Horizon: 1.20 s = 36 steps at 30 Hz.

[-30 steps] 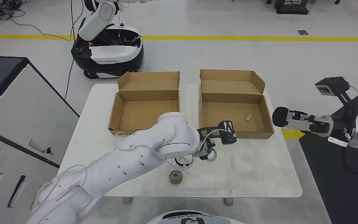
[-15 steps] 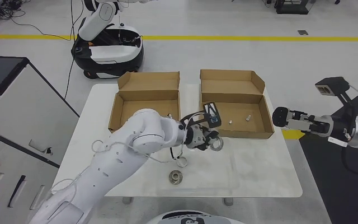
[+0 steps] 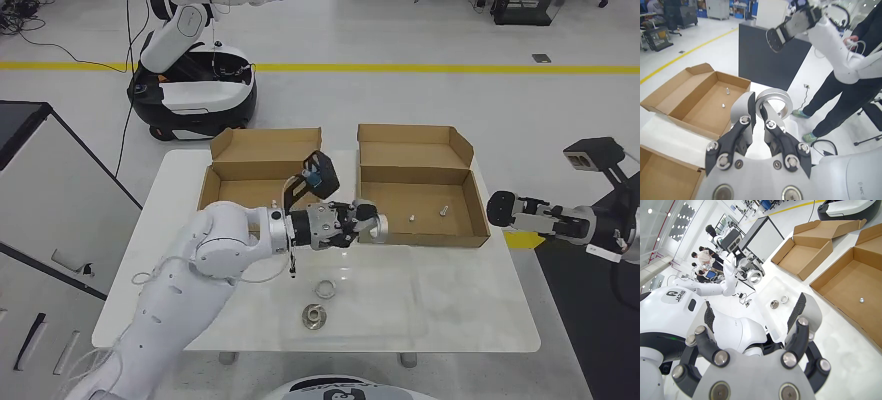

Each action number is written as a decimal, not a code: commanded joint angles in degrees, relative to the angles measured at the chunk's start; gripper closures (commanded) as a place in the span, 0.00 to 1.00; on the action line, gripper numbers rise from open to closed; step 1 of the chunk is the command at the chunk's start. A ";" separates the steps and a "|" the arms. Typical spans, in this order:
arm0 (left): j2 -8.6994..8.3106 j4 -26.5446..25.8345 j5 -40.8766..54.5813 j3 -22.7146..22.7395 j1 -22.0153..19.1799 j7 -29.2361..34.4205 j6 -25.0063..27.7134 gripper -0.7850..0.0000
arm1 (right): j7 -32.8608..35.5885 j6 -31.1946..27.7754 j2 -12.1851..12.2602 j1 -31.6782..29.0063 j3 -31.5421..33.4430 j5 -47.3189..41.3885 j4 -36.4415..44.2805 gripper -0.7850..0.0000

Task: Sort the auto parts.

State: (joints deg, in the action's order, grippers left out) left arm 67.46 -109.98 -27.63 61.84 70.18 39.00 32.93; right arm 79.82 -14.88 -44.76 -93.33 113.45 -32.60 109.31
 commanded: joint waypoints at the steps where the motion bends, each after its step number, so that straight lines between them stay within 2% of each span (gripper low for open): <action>1: -0.19 -0.48 1.17 1.52 1.19 -2.92 1.14 1.00 | 0.00 0.00 0.00 0.00 0.00 -0.01 0.00 0.00; 13: -1.03 -2.46 6.70 8.95 6.67 -16.42 10.12 1.00 | 0.00 0.00 0.00 0.00 0.00 -0.01 0.00 0.00; 22: -1.04 -1.12 11.48 12.46 8.09 -25.88 16.87 1.00 | 0.00 0.00 0.00 0.00 0.00 -0.01 0.00 0.00; 28: -1.11 0.05 14.31 15.57 10.32 -31.55 24.77 1.00 | 0.00 0.00 0.00 0.00 0.00 -0.01 0.00 0.00; 36: -1.14 -3.57 12.66 16.41 12.47 -37.95 25.07 1.00 | 0.00 0.00 0.00 0.00 0.00 -0.01 0.00 0.00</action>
State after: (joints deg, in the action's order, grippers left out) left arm 66.37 -113.25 -14.53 78.06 82.35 1.87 58.00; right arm 79.82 -14.88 -44.76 -93.33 113.45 -32.60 109.31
